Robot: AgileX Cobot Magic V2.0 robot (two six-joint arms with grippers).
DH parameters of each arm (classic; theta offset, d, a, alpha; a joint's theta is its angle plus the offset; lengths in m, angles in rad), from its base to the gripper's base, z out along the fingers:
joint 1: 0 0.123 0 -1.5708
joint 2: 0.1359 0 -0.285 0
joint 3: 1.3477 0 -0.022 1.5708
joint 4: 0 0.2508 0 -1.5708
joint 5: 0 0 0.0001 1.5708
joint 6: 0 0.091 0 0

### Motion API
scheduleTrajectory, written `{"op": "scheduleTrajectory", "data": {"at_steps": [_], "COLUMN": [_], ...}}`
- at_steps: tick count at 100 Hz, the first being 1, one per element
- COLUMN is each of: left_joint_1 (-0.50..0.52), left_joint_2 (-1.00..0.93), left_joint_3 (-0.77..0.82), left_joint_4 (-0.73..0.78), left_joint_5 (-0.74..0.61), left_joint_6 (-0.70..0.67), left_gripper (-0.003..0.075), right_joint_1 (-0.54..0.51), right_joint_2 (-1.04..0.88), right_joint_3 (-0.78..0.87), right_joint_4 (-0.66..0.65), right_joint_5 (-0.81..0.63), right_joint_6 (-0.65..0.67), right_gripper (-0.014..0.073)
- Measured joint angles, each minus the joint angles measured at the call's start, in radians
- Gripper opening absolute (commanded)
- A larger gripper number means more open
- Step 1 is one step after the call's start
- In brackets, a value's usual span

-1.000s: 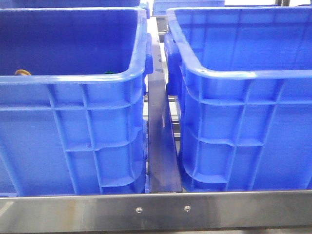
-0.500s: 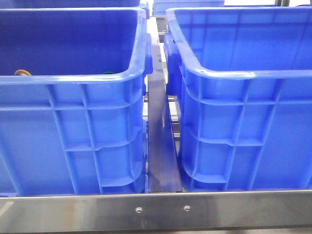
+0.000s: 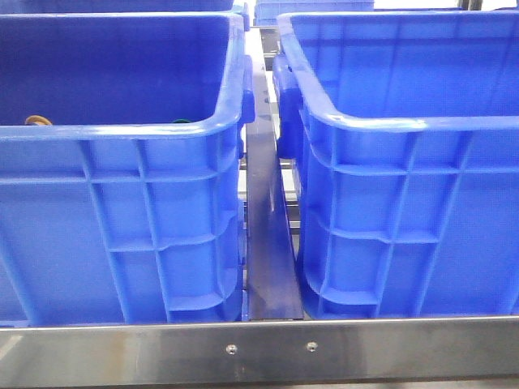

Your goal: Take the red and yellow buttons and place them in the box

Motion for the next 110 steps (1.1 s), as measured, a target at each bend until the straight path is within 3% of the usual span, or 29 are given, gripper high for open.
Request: {"op": "scheduleTrajectory", "data": {"at_steps": [7,14,36,59,96,110], "left_joint_1": [0.0,0.0,0.0,0.0,0.0,0.0], "left_joint_2": [0.0,0.0,0.0,0.0,0.0,0.0], "left_joint_3": [0.0,0.0,0.0,0.0,0.0,0.0], "left_joint_4": [0.0,0.0,-0.004,-0.008,-0.016,-0.016], "left_joint_5": [0.0,0.0,0.0,0.0,0.0,0.0], "left_joint_6": [0.0,0.0,0.001,0.001,0.001,0.001], "left_gripper": [-0.0019,-0.0019,-0.0019,-0.0019,-0.0019,-0.0019], "right_joint_1": [0.0,0.0,0.0,0.0,0.142,0.179], "right_joint_2": [0.009,0.015,0.052,0.187,0.422,0.47], "right_joint_3": [0.0,0.0,-0.001,-0.007,-0.143,-0.177], "right_joint_4": [0.089,0.173,0.445,0.746,0.817,0.817], "right_joint_5": [-0.007,-0.015,-0.022,0.093,0.155,0.162], "right_joint_6": [-0.061,-0.114,-0.298,-0.534,-0.605,-0.607], "right_gripper": [0.0545,0.0595,0.0594,0.0594,0.0584,0.0421]}}
